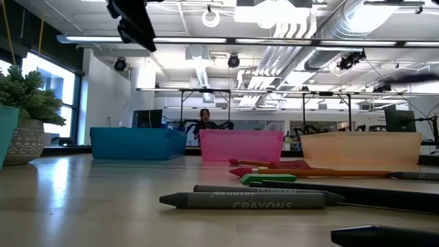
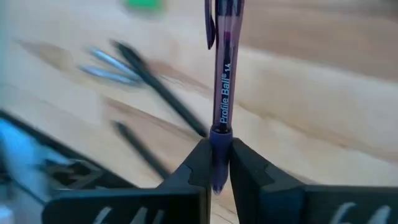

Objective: Sort crayons/erasers/pens/pencils in bins
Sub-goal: Put the violet pen into the blue bin

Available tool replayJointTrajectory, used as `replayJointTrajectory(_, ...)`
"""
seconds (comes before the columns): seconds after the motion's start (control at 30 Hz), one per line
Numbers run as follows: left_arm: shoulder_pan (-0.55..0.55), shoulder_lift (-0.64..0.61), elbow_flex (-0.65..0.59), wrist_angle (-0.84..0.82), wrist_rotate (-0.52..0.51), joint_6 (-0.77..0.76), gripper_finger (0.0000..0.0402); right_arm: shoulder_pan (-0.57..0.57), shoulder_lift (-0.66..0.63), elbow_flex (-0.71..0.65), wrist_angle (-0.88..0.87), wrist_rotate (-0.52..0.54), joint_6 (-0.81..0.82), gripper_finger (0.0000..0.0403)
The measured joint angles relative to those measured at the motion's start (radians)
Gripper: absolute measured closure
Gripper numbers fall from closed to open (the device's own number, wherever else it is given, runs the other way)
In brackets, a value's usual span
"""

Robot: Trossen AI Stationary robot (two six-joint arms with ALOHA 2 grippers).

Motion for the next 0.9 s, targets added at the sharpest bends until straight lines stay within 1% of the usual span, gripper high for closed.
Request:
replayJointTrajectory(0.13, 0.000, 0.000, 0.000, 0.081, 0.071, 0.023, 0.0204, -0.008, -0.053, 0.001, -0.017, 0.127, -0.063, 0.0382)
replayJointTrajectory(0.33, -0.005, 0.015, 0.000, 0.225, 0.171, 0.026, 0.0204, -0.050, -0.135, 0.001, -0.013, 0.222, -0.237, 0.0382)
replayJointTrajectory(0.4, -0.011, 0.022, 0.000, 0.267, 0.174, 0.027, 0.0204, -0.067, -0.161, 0.001, -0.008, 0.255, -0.298, 0.0382)
replayJointTrajectory(0.63, -0.060, 0.086, 0.001, 0.415, 0.182, 0.026, 0.0204, -0.145, -0.230, 0.001, -0.016, 0.305, -0.547, 0.0382)
replayJointTrajectory(0.8, -0.082, 0.148, 0.000, 0.541, 0.237, 0.020, 0.0204, -0.215, -0.281, 0.001, -0.021, 0.321, -0.729, 0.0382)
replayJointTrajectory(0.9, -0.086, 0.175, 0.001, 0.606, 0.240, -0.004, 0.0204, -0.255, -0.313, 0.001, -0.021, 0.324, -0.825, 0.0382)
